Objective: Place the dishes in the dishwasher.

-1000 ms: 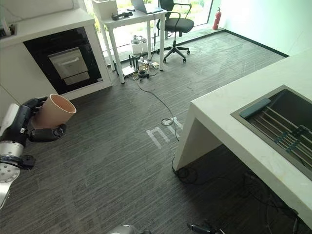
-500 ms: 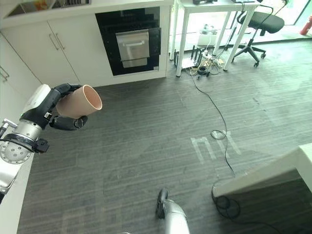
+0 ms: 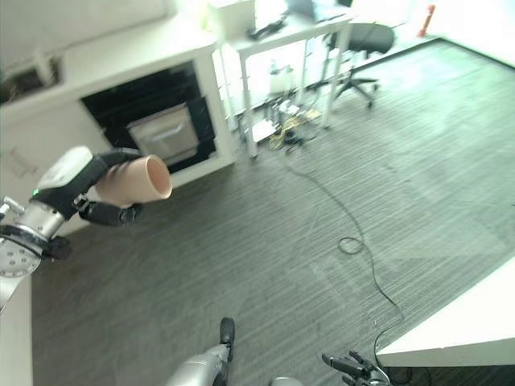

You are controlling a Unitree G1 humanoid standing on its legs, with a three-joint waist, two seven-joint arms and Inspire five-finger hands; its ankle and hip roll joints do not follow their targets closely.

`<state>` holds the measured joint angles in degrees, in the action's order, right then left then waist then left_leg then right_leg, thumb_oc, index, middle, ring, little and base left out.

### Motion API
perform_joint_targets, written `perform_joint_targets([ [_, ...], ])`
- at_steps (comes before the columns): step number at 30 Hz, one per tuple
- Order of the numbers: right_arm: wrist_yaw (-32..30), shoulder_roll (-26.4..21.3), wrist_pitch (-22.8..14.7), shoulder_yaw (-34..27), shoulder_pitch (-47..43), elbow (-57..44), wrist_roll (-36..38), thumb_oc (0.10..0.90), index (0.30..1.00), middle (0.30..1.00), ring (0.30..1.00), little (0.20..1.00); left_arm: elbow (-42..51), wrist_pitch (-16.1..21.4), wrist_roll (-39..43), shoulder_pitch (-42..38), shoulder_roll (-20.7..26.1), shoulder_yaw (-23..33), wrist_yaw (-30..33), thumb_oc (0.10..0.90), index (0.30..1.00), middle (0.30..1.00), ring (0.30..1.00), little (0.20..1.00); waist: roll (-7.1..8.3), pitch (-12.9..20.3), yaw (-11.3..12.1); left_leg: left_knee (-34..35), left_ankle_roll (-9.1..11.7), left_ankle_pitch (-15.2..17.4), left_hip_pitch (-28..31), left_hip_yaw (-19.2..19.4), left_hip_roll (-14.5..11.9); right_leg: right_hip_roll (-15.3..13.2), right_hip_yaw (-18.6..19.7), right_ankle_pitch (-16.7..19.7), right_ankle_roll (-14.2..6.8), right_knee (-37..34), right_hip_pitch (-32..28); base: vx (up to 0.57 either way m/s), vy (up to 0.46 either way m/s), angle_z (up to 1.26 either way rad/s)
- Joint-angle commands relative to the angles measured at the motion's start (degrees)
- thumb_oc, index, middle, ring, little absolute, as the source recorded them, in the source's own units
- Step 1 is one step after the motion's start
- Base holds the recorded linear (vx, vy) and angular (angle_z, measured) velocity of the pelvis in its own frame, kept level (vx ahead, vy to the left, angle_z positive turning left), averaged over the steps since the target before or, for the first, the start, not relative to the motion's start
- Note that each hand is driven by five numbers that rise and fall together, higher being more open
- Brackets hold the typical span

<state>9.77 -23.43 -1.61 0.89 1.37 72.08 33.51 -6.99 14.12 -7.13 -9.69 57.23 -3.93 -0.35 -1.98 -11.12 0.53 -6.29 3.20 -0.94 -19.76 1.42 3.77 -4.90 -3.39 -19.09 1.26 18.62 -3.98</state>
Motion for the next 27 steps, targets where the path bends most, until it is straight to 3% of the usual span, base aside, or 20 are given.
perform_joint_targets([
  [1, -1.7, 0.8, -1.2, -4.1, 0.2, 1.4, -2.6, 0.800, 0.900, 0.900, 0.900, 0.900, 10.0, 2.0, -1.9, -4.7, -0.6, 11.9, 5.1, 0.400, 0.300, 0.300, 0.300, 0.300, -0.36, -1.1, 2.5, -10.9, -1.2, -0.1, 1.6, 11.5, -2.6, 4.8, -3.1, 5.5, -4.0, -1.4, 4.1, 0.58, 0.405, -1.30],
  [2, -1.1, 1.1, -1.4, -4.6, 0.0, 1.0, -2.7, 0.800, 0.900, 0.900, 0.900, 0.900, 11.1, 1.4, -3.4, -2.4, -2.0, 13.1, 5.6, 0.400, 0.300, 0.300, 0.300, 0.300, -0.21, -0.5, 3.5, -10.9, -2.2, 0.9, 2.2, 9.5, -1.1, 4.5, -2.2, 4.4, -4.3, -1.4, 2.0, 0.44, 0.331, -1.37],
  [4, 0.5, 2.3, -2.6, -5.0, 0.3, -0.2, -3.0, 0.800, 0.900, 0.900, 0.900, 0.900, 11.5, 1.7, -4.6, -2.0, -2.6, 13.5, 5.5, 0.400, 0.300, 0.300, 0.300, 0.300, -0.22, 0.4, 4.2, -10.9, -4.1, 3.4, 3.9, 10.1, -0.7, 4.0, -4.0, 2.3, -4.5, -1.4, -1.4, 0.36, 0.203, -1.00],
  [6, 0.7, 3.3, -3.9, -4.7, 0.2, -1.8, -3.8, 0.800, 0.900, 0.900, 0.900, 0.900, 11.8, 1.4, -4.6, -2.3, -2.7, 13.4, 5.1, 0.400, 0.300, 0.300, 0.300, 0.300, -0.86, 0.7, 4.2, -10.9, -5.9, 5.4, 6.2, 10.0, -0.8, 3.9, -6.6, 6.3, -5.7, -1.4, -3.9, 0.29, 0.172, -0.32],
  [8, 0.3, 4.3, -3.8, -3.5, 0.0, -5.4, -2.0, 0.800, 0.900, 0.900, 0.900, 0.900, 11.3, 0.6, -4.1, -3.8, -1.9, 12.0, 6.0, 0.400, 0.300, 0.300, 0.300, 0.300, -2.00, -0.3, 3.6, -10.9, -8.2, 7.2, 8.6, 8.7, -0.7, 2.9, -7.9, 9.3, -7.4, 13.6, 0.8, 0.18, 0.177, -0.03],
  [11, 0.3, 4.8, -3.2, -2.3, 0.0, -7.7, -2.1, 0.800, 0.900, 0.900, 0.900, 0.900, 9.7, 0.0, -2.7, -4.8, -0.3, 11.3, 6.9, 0.400, 0.300, 0.300, 0.300, 0.300, -2.82, -1.2, 2.9, -10.9, -9.3, 8.9, 11.3, 7.4, -0.7, 1.2, -8.2, 11.5, -8.6, 23.4, 6.5, 0.15, 0.095, -0.02],
  [13, -0.6, 4.7, -2.4, -0.7, -0.6, -8.4, -2.1, 0.800, 0.900, 0.900, 0.900, 0.900, 7.5, 0.0, -1.4, -6.0, 0.7, 10.7, 8.8, 0.400, 0.300, 0.300, 0.300, 0.300, -3.54, -2.1, 1.5, -10.9, -8.5, 10.8, 14.6, 5.5, -1.3, 0.5, -8.5, 11.5, -8.4, 16.5, 10.8, 0.32, -0.068, -0.06],
  [14, -1.1, 4.5, -2.0, -0.8, -1.1, -7.6, -1.4, 0.800, 0.900, 0.900, 0.900, 0.900, 6.7, 0.2, -1.5, -7.2, 0.7, 9.8, 9.9, 0.400, 0.300, 0.300, 0.300, 0.300, -2.59, -2.3, 0.3, -10.9, -8.1, 12.3, 16.0, 4.2, -0.5, -0.4, -7.5, 15.3, -9.0, 4.0, 12.3, 0.36, -0.191, 0.49],
  [15, -1.1, 4.4, -1.9, -0.9, -1.3, -7.1, -1.3, 0.800, 0.900, 0.900, 0.900, 0.900, 6.5, 0.0, -1.6, -7.7, 0.8, 9.4, 10.1, 0.400, 0.300, 0.300, 0.300, 0.300, -2.23, -2.4, -0.2, -10.9, -8.1, 13.3, 16.7, 3.7, -0.1, -0.8, -6.9, 16.9, -9.5, -0.4, 12.5, 0.40, -0.237, 0.64],
  [17, -0.9, 4.1, -1.6, -1.7, -1.6, -5.7, -1.7, 0.800, 0.900, 0.900, 0.900, 0.900, 6.0, -0.4, -1.4, -8.6, 1.2, 8.4, 10.9, 0.400, 0.300, 0.300, 0.300, 0.300, -0.35, -2.8, -1.3, -10.9, -8.2, 15.9, 18.5, 2.4, 1.9, -4.1, -3.4, 19.6, -11.4, -1.4, 17.4, 0.37, -0.210, 0.04],
  [18, -1.0, 4.1, -1.3, -2.9, -1.4, -4.5, -2.9, 0.800, 0.900, 0.900, 0.900, 0.900, 5.5, -0.5, -0.7, -9.4, 2.1, 7.4, 11.3, 0.400, 0.300, 0.300, 0.300, 0.300, 0.49, -2.7, -1.9, -10.9, -8.3, 18.0, 19.9, 0.8, 2.8, -5.9, 0.1, 22.1, -12.8, -1.4, 20.9, 0.50, -0.264, -0.06],
  [20, -1.6, 4.5, -0.9, -4.0, -0.8, -3.6, -3.8, 0.800, 0.900, 0.900, 0.900, 0.900, 4.7, 0.4, -0.5, -9.6, 2.8, 7.0, 11.3, 0.400, 0.300, 0.300, 0.300, 0.300, 0.61, -2.3, -2.1, -10.9, -8.1, 19.4, 21.3, -0.3, 2.5, -6.6, 1.5, 23.0, -13.5, -1.4, 21.7, 0.49, -0.257, 0.35],
  [24, -1.1, 4.4, -0.5, -4.5, -0.3, -2.6, -5.3, 0.800, 0.900, 0.900, 0.900, 0.900, 7.2, -1.3, -1.3, -7.1, 2.8, 9.6, 11.5, 0.400, 0.300, 0.300, 0.300, 0.300, 0.98, -0.9, -0.6, -10.9, -6.6, 20.1, 23.8, 0.4, 0.4, -7.6, -2.8, 20.3, -13.3, -1.4, 18.8, 0.45, -0.265, 0.52],
  [26, -0.9, 4.1, -0.7, -3.4, -1.0, -3.1, -5.7, 0.800, 0.900, 0.900, 0.900, 0.900, 9.4, -3.0, -2.1, -5.3, 2.3, 11.2, 11.6, 0.400, 0.300, 0.300, 0.300, 0.300, 0.84, -0.3, 0.1, -10.9, -5.2, 19.6, 26.0, 0.2, -1.6, -6.9, -5.1, 19.1, -11.9, -1.4, 17.3, 0.38, -0.273, 0.20],
  [27, -0.9, 3.8, -1.1, -2.4, -1.4, -3.6, -4.9, 0.800, 0.900, 0.900, 0.900, 0.900, 10.2, -3.4, -2.3, -4.9, 2.4, 11.8, 11.5, 0.400, 0.300, 0.300, 0.300, 0.300, 0.88, -0.2, 0.5, -10.9, -4.4, 17.6, 26.5, 0.2, -2.4, -6.5, -5.9, 18.1, -11.0, -1.4, 16.6, 0.30, -0.273, 0.33],
])
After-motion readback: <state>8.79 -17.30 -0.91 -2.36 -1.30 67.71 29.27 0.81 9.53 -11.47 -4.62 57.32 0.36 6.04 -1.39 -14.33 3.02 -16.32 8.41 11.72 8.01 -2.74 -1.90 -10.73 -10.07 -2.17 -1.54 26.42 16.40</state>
